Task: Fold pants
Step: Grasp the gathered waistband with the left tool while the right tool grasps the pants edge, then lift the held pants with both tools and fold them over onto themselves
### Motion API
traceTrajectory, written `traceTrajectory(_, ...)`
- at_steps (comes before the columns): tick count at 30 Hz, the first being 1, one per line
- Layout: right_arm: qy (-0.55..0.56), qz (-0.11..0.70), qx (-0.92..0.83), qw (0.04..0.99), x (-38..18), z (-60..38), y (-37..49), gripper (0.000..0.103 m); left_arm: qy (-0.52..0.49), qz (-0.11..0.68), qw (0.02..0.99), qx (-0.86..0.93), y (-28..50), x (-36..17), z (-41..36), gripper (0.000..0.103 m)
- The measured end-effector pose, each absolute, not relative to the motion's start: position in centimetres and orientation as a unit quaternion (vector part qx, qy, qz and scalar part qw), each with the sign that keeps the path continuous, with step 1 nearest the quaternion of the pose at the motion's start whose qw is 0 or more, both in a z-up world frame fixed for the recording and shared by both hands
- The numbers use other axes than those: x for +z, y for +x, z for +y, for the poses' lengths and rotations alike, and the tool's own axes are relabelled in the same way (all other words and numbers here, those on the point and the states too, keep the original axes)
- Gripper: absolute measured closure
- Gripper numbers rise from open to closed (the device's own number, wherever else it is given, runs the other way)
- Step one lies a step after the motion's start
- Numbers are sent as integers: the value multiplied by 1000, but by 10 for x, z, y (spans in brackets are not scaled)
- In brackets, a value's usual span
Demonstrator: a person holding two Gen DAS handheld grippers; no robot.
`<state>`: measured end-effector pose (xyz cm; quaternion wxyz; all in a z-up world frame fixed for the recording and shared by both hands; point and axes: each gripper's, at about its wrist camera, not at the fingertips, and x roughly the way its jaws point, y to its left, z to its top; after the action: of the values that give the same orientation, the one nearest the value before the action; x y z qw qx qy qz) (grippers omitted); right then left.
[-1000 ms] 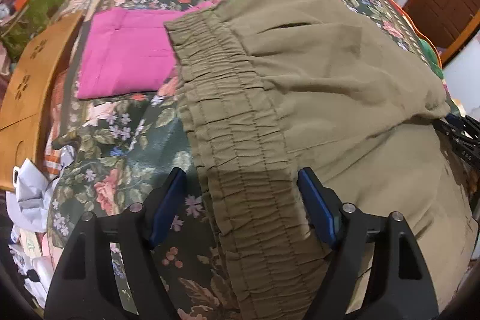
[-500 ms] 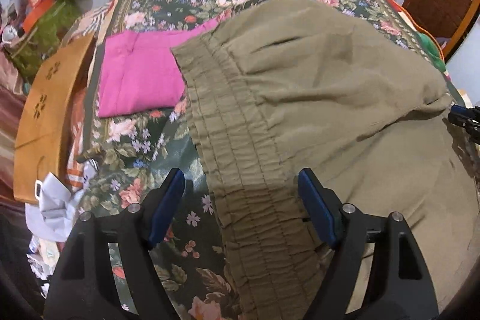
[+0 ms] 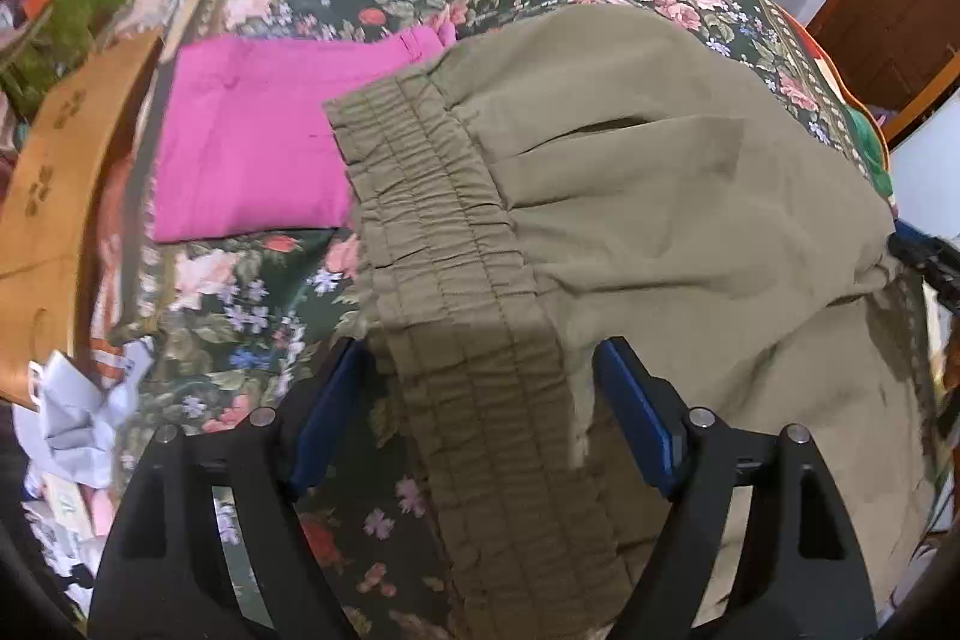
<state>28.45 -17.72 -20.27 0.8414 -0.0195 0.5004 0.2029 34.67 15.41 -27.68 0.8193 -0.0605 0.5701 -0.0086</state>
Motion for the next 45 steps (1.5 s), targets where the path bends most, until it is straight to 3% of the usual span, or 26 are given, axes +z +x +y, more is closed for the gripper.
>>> traceTrajectory(4, -6, 515, 209, 831, -218, -173, 291, 55, -63, 571, 819, -13, 350, -283, 151, 19)
traceTrajectory(6, -14, 515, 211, 831, -220, -171, 291, 60, -51, 569, 820, -16, 350, -285, 146, 19)
traceTrajectory(9, -23, 514, 221, 829, -219, -172, 290, 83, -34, 565, 824, -27, 350, -285, 138, 19)
traceTrajectory(14, -62, 483, 224, 844, -205, -169, 280, 88, 9, 550, 834, -41, 351, -280, 118, 25)
traceTrajectory(17, -72, 464, 213, 857, -198, -173, 280, 89, 29, 540, 841, -21, 354, -277, 117, 43)
traceTrajectory(20, -73, 467, 204, 857, -202, -177, 287, 89, 12, 535, 845, 5, 358, -276, 130, 48)
traceTrajectory(30, -107, 499, 191, 839, -223, -165, 299, 88, 9, 531, 846, 39, 355, -283, 135, 42)
traceTrajectory(32, -108, 502, 196, 836, -218, -167, 299, 82, -2, 535, 845, 30, 355, -279, 139, 42)
traceTrajectory(39, -84, 476, 200, 852, -173, -179, 300, 80, -3, 524, 851, 28, 350, -250, 146, 38)
traceTrajectory(41, -74, 466, 204, 858, -160, -180, 303, 74, 0, 510, 860, 32, 351, -239, 149, 28)
traceTrajectory(45, -67, 439, 206, 872, -138, -172, 316, 63, 3, 493, 869, 43, 362, -223, 161, 27)
